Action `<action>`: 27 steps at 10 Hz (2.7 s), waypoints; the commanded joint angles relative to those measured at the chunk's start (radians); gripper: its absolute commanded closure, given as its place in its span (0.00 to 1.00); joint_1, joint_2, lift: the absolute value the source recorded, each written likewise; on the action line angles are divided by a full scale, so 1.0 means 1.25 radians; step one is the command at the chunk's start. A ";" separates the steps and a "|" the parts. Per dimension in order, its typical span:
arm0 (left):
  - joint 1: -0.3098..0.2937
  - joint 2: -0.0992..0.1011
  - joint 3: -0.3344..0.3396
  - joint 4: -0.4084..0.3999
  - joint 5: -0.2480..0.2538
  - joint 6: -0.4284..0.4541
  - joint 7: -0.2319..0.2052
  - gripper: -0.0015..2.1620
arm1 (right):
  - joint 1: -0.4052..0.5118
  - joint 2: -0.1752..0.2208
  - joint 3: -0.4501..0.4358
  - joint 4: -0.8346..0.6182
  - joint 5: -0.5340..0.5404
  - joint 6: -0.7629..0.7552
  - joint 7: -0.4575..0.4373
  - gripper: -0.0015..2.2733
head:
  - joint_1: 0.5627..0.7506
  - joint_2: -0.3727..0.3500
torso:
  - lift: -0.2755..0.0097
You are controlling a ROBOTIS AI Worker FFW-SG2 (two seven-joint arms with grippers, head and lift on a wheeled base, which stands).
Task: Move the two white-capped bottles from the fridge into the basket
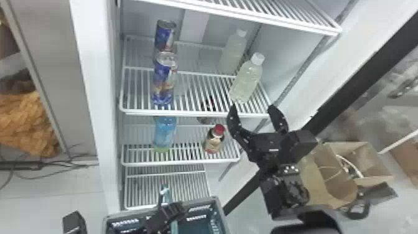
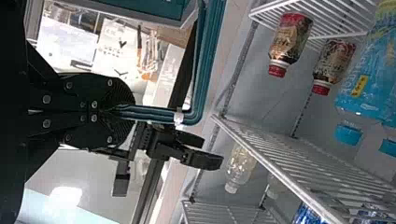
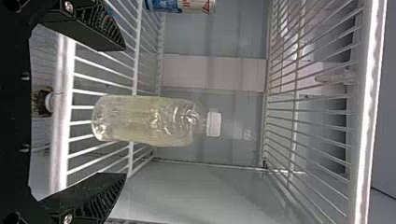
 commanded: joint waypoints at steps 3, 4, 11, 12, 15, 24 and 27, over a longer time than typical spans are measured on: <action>-0.004 -0.001 -0.003 0.000 0.000 -0.004 0.000 0.54 | -0.080 -0.005 0.007 0.072 0.002 -0.010 -0.001 0.03 | 0.70 0.03 | 0.97; -0.004 -0.001 -0.003 0.000 0.002 -0.004 -0.001 0.54 | -0.104 -0.005 0.007 0.093 0.002 -0.018 -0.001 0.03 | 0.70 0.03 | 0.97; -0.008 0.001 -0.011 0.000 0.006 -0.002 -0.001 0.54 | -0.233 -0.011 -0.001 0.223 -0.008 -0.048 0.014 0.03 | 0.70 0.03 | 0.97; -0.008 0.001 -0.011 0.000 0.008 -0.002 -0.001 0.54 | -0.255 -0.011 -0.003 0.248 -0.013 -0.054 0.029 0.04 | 0.70 0.03 | 0.97; -0.010 0.002 -0.011 0.000 0.008 -0.004 -0.001 0.54 | -0.269 -0.012 -0.001 0.262 -0.029 -0.055 0.034 0.39 | 0.70 0.03 | 0.97; -0.010 0.002 -0.009 0.000 0.011 -0.006 -0.001 0.54 | -0.121 -0.021 0.007 0.003 -0.134 0.045 0.034 0.44 | 0.70 0.03 | 0.97; -0.014 0.004 -0.011 0.000 0.011 -0.006 0.000 0.54 | -0.004 -0.023 0.002 -0.160 -0.153 0.129 0.034 0.44 | 0.70 0.03 | 0.97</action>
